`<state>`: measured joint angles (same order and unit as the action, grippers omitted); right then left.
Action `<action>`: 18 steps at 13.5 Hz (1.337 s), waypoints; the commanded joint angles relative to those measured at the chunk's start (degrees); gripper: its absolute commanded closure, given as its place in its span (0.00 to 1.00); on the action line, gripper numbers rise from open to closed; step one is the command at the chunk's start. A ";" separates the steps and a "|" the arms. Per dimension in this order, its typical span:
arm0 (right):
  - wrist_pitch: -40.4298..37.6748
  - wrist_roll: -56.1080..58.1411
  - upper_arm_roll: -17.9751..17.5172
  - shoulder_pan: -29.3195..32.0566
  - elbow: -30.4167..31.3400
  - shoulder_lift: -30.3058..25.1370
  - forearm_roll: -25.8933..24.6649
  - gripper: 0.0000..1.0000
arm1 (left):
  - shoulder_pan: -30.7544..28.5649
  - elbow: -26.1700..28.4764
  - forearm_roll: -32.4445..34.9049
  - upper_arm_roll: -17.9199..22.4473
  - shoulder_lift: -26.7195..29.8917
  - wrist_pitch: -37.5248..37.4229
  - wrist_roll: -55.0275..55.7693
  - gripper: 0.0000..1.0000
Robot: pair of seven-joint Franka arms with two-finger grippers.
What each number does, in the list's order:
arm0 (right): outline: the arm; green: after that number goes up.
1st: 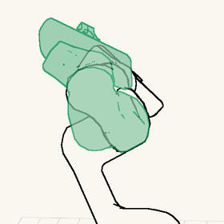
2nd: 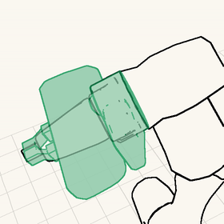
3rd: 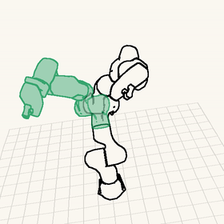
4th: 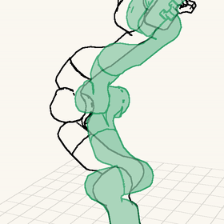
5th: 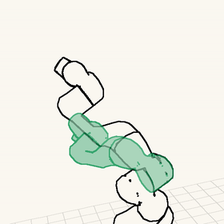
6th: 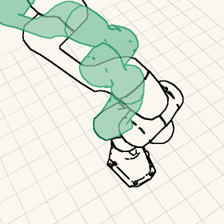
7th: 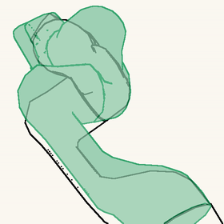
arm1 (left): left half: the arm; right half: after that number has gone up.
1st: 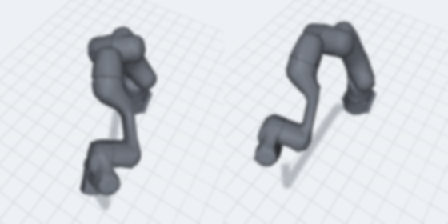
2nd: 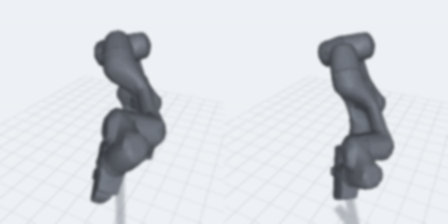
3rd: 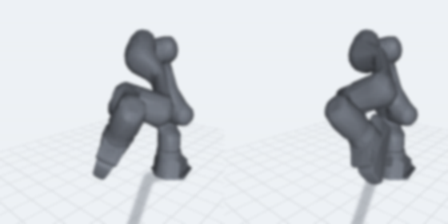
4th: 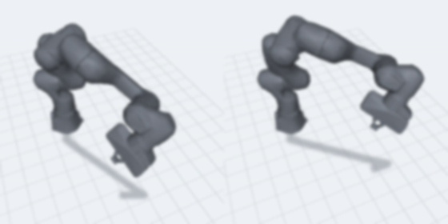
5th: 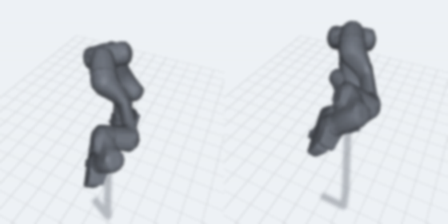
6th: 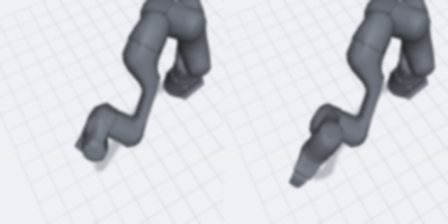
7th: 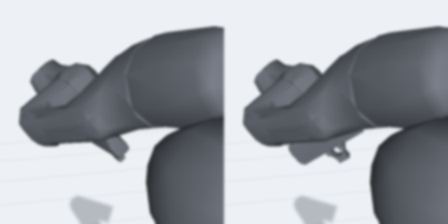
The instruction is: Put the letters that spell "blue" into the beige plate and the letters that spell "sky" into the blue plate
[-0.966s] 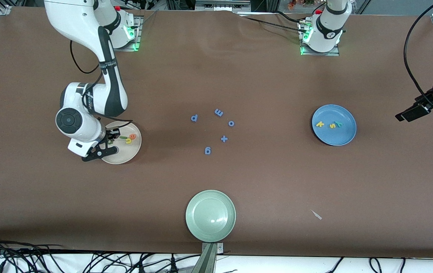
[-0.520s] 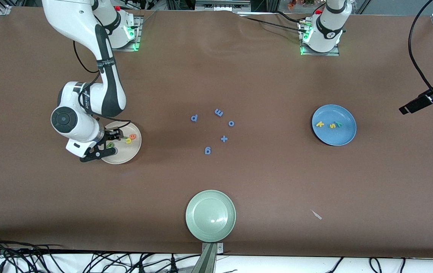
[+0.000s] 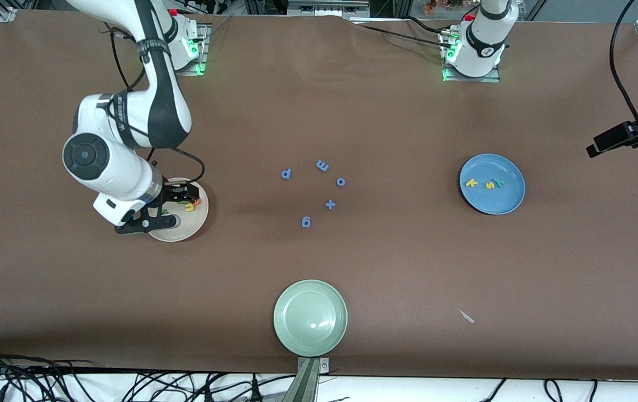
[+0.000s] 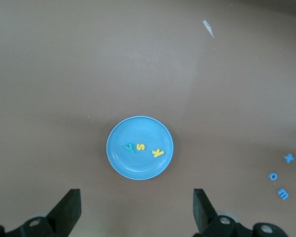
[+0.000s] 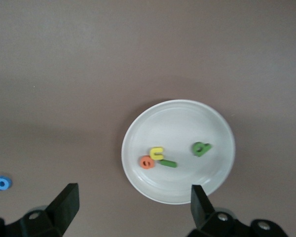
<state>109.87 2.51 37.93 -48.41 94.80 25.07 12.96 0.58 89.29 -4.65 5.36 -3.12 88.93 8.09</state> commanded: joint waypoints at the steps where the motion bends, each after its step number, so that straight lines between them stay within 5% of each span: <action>1: -7.71 -0.93 1.09 0.25 -4.70 -1.69 -2.85 0.00 | -0.39 -2.45 0.52 -3.32 -1.88 -0.86 -2.38 0.00; 4: -10.11 -1.37 -0.13 -1.42 -6.38 -2.21 -4.52 0.00 | -0.05 -3.32 0.69 -3.69 -1.80 -1.13 -2.73 0.00; 6: -11.52 -1.37 -4.93 2.24 -5.60 -7.37 -8.28 0.00 | 0.39 -3.68 0.69 -4.04 -1.80 -1.30 -2.64 0.00; 9: -14.86 -2.16 -28.53 25.47 -4.11 -15.81 -10.41 0.00 | -0.05 -3.68 1.83 -4.83 -1.80 -1.48 -2.73 0.00; 10: -16.26 -3.03 -33.05 30.34 -3.14 -17.75 -10.41 0.00 | 0.21 -3.68 3.92 -4.83 -1.80 -1.48 -2.73 0.00; 14: -18.82 -3.74 -33.71 32.94 3.09 -26.63 -10.41 0.00 | 0.39 -5.26 5.70 -4.74 -1.80 -1.48 -5.46 0.00; 18: -18.03 -3.57 -34.68 35.23 1.53 -24.90 -13.03 0.00 | 0.48 -5.88 5.70 -5.71 -1.62 -1.74 -5.10 0.00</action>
<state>90.86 -0.25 5.12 -14.82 95.89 0.03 2.28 0.73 85.55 -0.28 0.00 -4.21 88.83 3.94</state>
